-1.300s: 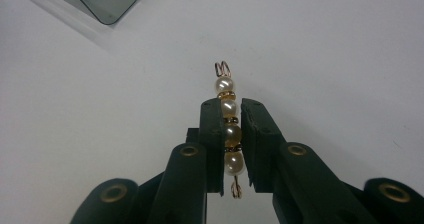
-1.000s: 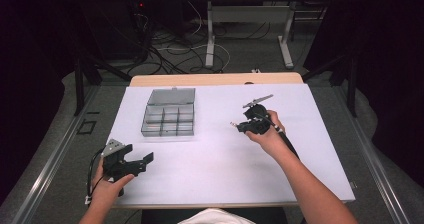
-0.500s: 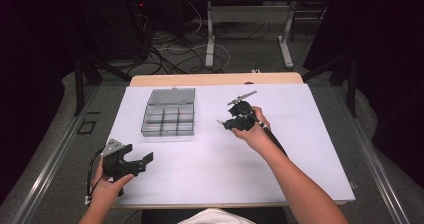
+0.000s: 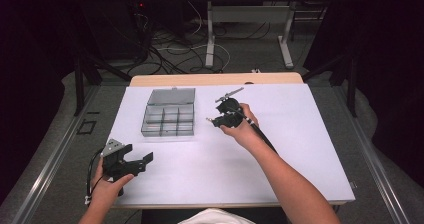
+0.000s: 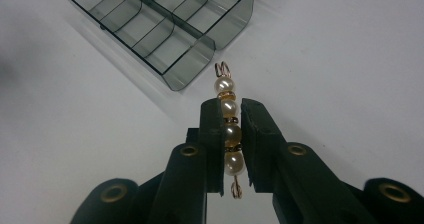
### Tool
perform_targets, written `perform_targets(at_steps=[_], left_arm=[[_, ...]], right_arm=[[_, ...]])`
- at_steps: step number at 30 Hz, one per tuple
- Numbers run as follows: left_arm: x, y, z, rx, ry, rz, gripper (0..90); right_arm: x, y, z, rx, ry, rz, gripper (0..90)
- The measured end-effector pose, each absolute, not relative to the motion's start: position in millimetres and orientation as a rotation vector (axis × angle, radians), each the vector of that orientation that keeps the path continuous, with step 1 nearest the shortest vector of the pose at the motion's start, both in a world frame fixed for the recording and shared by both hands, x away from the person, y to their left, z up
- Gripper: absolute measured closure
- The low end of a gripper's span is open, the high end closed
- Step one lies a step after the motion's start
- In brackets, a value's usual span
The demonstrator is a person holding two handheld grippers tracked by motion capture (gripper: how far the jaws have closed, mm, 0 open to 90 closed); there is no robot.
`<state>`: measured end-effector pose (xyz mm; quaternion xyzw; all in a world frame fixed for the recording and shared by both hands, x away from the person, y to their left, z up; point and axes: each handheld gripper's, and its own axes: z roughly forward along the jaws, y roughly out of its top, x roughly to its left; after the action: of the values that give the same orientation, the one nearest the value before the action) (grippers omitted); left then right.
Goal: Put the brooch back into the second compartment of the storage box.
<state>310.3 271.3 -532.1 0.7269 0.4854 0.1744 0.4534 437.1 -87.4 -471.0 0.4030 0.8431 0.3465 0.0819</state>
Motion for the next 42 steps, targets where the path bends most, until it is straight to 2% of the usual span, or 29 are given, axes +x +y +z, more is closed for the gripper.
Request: perform_targets(at_steps=[42], left_arm=[[310,272,-531,1.773,1.198,0.427,6.5]], right_arm=[[467,-34,-474,1.184,2.509,1.070,80.9]])
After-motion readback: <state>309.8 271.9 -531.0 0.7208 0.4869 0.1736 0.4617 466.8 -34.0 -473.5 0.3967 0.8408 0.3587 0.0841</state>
